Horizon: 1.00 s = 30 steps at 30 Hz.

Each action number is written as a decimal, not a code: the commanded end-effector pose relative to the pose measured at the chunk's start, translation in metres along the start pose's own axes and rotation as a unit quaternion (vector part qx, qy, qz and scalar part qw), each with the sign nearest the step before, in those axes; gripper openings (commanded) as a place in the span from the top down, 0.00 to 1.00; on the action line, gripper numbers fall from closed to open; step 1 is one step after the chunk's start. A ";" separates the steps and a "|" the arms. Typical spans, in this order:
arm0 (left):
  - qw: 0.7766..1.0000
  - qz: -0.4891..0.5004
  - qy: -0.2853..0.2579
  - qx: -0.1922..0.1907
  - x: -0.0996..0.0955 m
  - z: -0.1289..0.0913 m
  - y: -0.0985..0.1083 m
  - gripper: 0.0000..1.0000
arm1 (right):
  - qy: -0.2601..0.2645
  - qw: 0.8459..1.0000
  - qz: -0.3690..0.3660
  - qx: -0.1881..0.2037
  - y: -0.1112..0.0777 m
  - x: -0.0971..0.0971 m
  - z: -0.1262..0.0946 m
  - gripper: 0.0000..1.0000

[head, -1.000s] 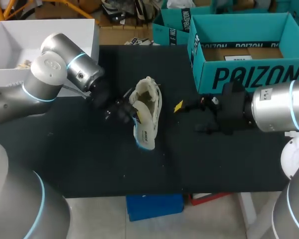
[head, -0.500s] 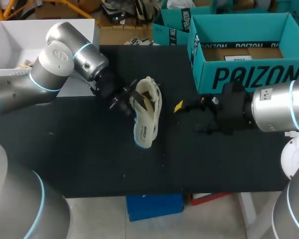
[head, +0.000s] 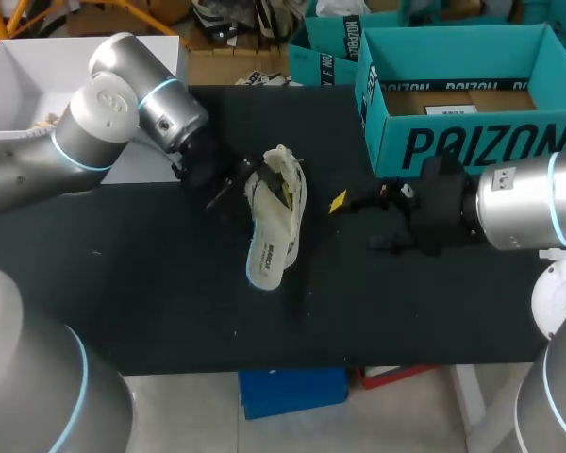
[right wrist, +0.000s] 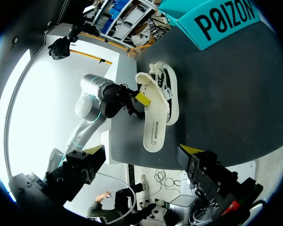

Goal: Take the shoe out of the shoebox, open the shoe tongue, remove and reinsert the insole, then place the shoe into the shoebox

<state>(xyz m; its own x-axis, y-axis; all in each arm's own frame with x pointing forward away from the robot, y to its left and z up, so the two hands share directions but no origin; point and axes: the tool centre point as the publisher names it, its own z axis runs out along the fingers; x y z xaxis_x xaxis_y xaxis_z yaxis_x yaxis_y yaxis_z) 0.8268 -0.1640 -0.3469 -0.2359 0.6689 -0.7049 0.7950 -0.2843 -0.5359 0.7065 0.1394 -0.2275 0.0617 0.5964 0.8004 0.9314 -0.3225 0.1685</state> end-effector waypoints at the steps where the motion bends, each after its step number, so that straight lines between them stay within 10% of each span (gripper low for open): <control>1: 0.999 0.014 0.007 -0.041 0.004 -0.001 -0.014 0.00 | 0.000 1.000 0.000 0.000 0.000 0.001 0.000 0.00; 6: 0.995 0.042 0.024 -0.084 0.009 -0.002 -0.020 0.08 | 0.000 1.000 0.000 0.000 0.000 0.001 0.000 0.00; 10: 0.993 0.056 0.029 -0.100 0.014 -0.002 -0.024 0.51 | 0.000 1.000 0.000 0.000 0.000 0.001 0.000 0.00; 23: 0.977 0.095 0.121 -0.147 0.027 0.009 -0.023 0.70 | 0.000 1.000 0.000 0.000 0.000 0.001 0.000 0.00; 27: 0.970 0.108 0.141 -0.163 0.027 0.010 -0.021 1.00 | 0.000 1.000 0.000 0.000 0.000 0.001 0.000 0.00; 30: 0.969 0.108 0.143 -0.169 0.026 0.008 -0.023 1.00 | 0.000 1.000 0.000 0.000 0.000 0.001 0.000 0.00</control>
<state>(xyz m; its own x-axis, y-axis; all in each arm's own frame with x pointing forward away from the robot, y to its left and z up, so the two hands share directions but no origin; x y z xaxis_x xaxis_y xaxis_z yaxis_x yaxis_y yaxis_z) 0.8027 -0.1471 -0.3613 0.0791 0.7905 -0.6073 0.9387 -0.2641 -0.2215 0.7065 0.1394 -0.2274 0.0618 0.5964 0.8003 0.9315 -0.3225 0.1685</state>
